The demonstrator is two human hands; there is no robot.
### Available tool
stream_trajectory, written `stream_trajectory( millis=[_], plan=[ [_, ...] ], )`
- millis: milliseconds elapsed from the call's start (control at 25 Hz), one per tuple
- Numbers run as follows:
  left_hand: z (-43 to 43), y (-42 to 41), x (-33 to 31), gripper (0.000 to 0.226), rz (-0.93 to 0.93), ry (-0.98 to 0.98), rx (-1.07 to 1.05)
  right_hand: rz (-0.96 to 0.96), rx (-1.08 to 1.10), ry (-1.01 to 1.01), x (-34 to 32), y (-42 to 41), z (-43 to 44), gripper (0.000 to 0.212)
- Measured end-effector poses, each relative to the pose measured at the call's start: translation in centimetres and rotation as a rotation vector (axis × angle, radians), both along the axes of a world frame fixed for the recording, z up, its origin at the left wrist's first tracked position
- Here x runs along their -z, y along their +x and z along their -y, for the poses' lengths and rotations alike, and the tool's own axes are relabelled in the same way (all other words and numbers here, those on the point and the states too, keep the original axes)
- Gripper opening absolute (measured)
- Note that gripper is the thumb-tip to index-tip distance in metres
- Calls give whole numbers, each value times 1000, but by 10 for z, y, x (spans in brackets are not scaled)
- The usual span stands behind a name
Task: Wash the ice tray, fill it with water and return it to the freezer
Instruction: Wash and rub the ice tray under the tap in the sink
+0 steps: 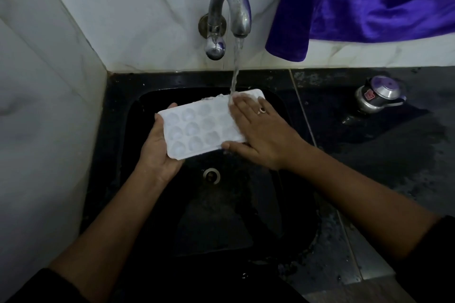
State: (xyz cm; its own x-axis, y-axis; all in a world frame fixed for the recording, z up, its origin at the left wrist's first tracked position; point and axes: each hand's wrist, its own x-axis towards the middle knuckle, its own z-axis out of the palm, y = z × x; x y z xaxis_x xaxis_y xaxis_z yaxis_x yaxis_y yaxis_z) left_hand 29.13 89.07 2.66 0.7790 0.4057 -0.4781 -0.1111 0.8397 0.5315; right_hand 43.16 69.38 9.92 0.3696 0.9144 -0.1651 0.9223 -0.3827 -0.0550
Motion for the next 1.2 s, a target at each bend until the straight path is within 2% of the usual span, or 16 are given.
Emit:
stream_trajectory(
  millis=[80, 240, 400, 560, 720, 800, 880, 960, 1040, 1200],
  plan=[
    [2, 4, 2, 61, 2, -6, -8, -7, 30, 3, 0, -1, -2, 100],
    [-3, 9, -2, 61, 33, -36, -6, 17, -153, -61, 5, -22, 13, 101],
    [16, 17, -9, 53, 46, -22, 3, 23, 0, 14, -5, -8, -2, 101],
    [9, 23, -16, 60, 15, -60, -37, 34, -172, -46, -3, -27, 9, 102],
    [31, 30, -21, 60, -5, -22, 24, 34, -39, 2, -13, -9, -2, 100],
    [31, 33, -25, 67, 15, -18, 38, 35, -112, -23, -10, -18, 5, 100],
    [27, 35, -19, 65, 9, -52, 6, 55, -194, -65, -6, -25, 12, 94],
    [30, 39, -8, 59, 23, -83, 40, 31, -149, -39, -7, -11, 8, 87],
    [38, 41, 2, 65, 43, -121, 120, 33, -57, -27, -9, -5, 4, 84],
    [35, 46, -4, 66, 42, -132, 93, 46, -238, -65, -2, -27, 16, 80]
  ],
)
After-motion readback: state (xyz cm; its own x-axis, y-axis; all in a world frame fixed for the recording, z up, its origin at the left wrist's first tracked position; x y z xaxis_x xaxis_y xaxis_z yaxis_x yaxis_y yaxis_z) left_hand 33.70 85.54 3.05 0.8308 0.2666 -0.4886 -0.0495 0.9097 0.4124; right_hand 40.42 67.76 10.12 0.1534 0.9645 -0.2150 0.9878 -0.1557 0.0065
